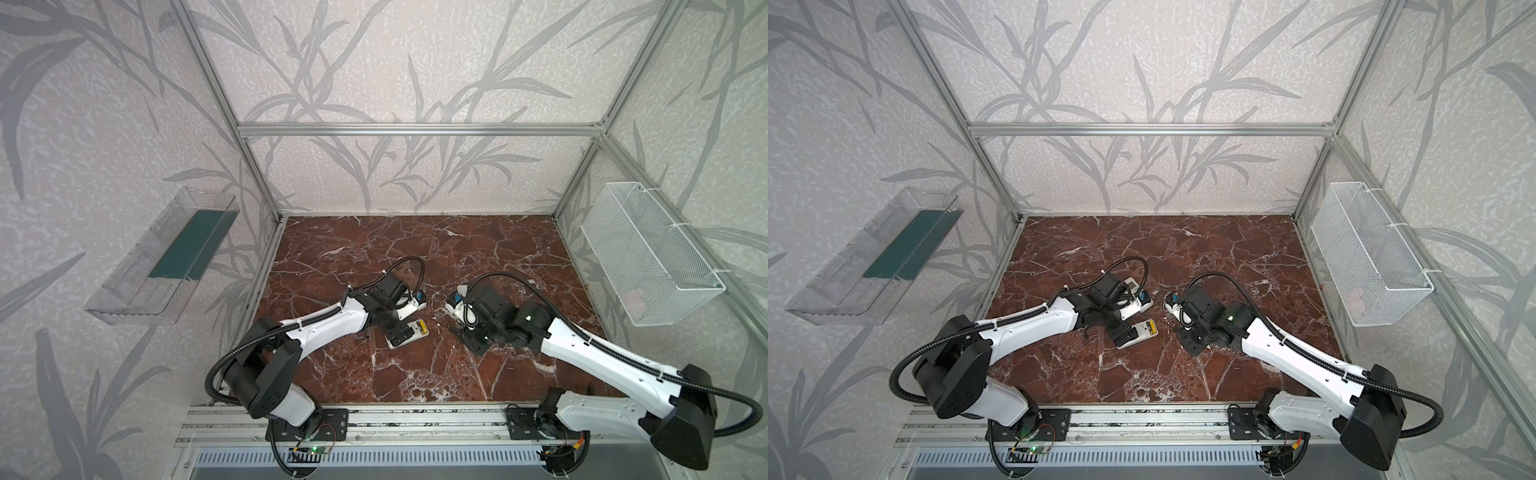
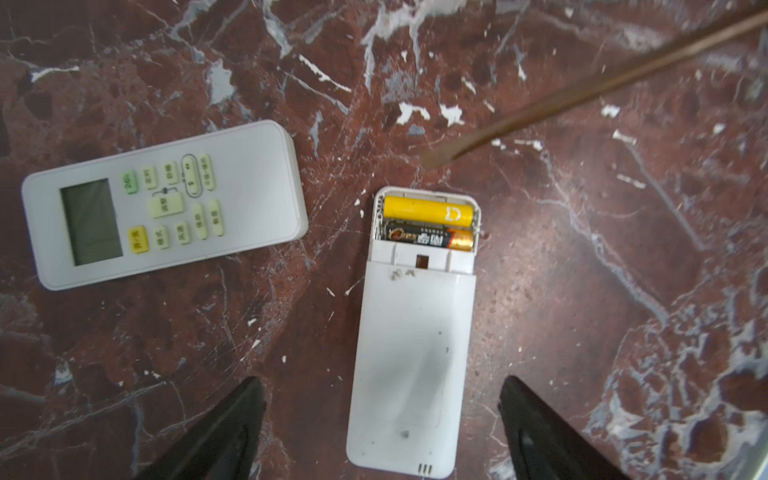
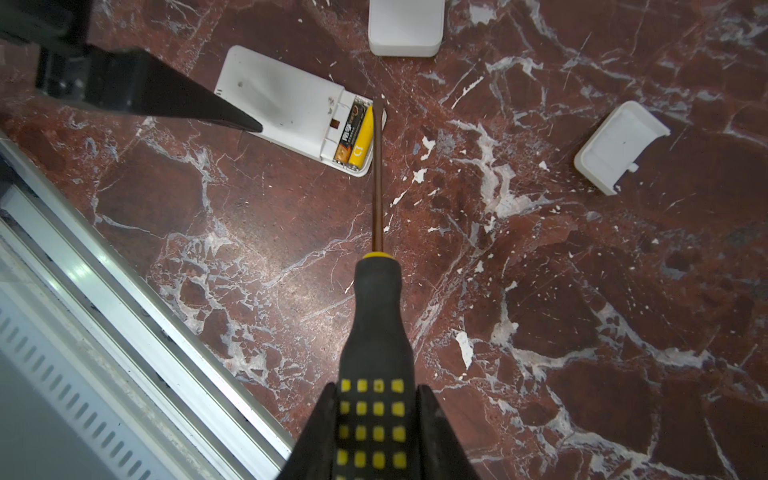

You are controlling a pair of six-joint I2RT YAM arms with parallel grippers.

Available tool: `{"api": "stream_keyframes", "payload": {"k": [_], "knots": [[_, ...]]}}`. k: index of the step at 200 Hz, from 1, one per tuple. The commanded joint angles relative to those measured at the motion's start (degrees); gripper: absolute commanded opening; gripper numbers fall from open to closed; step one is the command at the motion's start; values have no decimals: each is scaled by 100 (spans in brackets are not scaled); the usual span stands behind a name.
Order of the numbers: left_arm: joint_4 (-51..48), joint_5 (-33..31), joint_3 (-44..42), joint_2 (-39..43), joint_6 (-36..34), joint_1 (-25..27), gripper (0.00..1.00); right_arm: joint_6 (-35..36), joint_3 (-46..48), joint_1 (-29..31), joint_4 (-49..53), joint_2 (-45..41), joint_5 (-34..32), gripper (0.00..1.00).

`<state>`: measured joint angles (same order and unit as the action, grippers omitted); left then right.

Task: Unload the batteries from the remote control
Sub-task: 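Grasp the opened white remote with the left gripper while the right holds the screwdriver, then bring the screwdriver tip to the batteries with the right gripper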

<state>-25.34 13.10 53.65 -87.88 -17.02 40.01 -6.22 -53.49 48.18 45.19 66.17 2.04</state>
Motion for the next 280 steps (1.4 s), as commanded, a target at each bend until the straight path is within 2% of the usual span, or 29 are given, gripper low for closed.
{"api": "stream_keyframes", "payload": {"k": [1,22,37,99,116,133,176,233,280], "knots": [[-396,404,198,-202,789,-8,89,-4,88,29,-89,-253,68,0],[-265,191,10,-305,1063,-8,92,4,243,31,-183,-413,69,0],[-60,139,-150,-280,1142,-6,99,-20,358,30,-301,-522,98,0],[-267,272,37,-553,1144,-2,100,-151,575,33,-557,-778,145,0],[-252,20,71,-638,1256,46,100,-169,603,33,-576,-855,136,0],[-260,-267,174,-771,1496,42,99,-178,621,30,-570,-919,147,0],[-183,-184,184,-796,1926,159,95,-139,665,24,-558,-1027,138,0],[386,-327,-534,-276,2331,439,94,31,375,30,-351,-771,255,0],[917,-738,-1038,-145,2583,473,89,260,-291,28,327,-347,14,0]]}}
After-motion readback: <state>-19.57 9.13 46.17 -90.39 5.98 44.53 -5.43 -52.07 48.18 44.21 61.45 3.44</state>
